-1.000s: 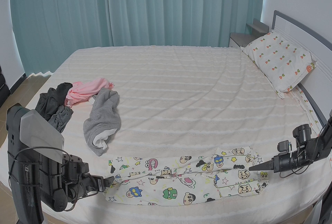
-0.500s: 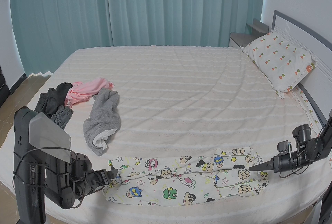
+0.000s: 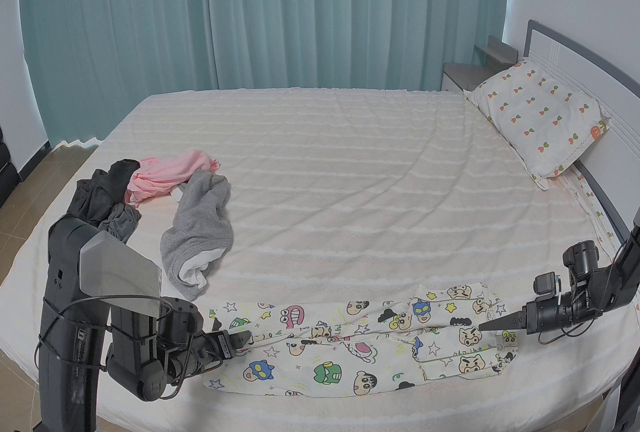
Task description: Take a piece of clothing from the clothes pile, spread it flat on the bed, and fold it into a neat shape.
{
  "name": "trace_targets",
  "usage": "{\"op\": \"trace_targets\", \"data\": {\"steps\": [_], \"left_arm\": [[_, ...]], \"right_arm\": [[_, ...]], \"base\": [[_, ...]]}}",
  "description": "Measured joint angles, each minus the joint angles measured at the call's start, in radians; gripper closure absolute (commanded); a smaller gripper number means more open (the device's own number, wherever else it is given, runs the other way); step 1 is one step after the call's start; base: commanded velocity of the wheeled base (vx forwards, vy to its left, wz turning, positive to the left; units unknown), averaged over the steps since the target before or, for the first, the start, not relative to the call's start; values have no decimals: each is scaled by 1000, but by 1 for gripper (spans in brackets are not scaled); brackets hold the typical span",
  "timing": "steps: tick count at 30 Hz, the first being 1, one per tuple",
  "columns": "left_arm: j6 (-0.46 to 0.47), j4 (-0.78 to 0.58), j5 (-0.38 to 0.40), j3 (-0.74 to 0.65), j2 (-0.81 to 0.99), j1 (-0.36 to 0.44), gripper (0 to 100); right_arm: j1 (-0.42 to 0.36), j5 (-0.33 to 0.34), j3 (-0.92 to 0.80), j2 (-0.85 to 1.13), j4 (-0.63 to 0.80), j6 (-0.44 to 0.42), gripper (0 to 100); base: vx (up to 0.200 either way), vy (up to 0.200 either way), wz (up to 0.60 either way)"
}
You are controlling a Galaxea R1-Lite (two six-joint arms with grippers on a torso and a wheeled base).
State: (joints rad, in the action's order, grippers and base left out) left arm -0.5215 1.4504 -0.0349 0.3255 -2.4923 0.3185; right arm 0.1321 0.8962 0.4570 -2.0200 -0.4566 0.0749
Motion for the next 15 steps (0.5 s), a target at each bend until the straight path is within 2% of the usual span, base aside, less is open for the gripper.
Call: {"op": "trace_targets", "data": {"steps": [4, 5, 15], "left_arm": [[0, -1, 0, 6, -3, 9, 0], [0, -1, -1, 8, -4, 10, 100], [5, -6, -2, 4, -9, 28, 100]], "right_arm": [[0, 0, 0, 0, 0, 0, 0], [0, 0, 0, 0, 0, 0, 0], [0, 0, 1, 0, -1, 0, 0]], "base": [[0, 0, 0], [0, 0, 0], [0, 0, 0]]}}
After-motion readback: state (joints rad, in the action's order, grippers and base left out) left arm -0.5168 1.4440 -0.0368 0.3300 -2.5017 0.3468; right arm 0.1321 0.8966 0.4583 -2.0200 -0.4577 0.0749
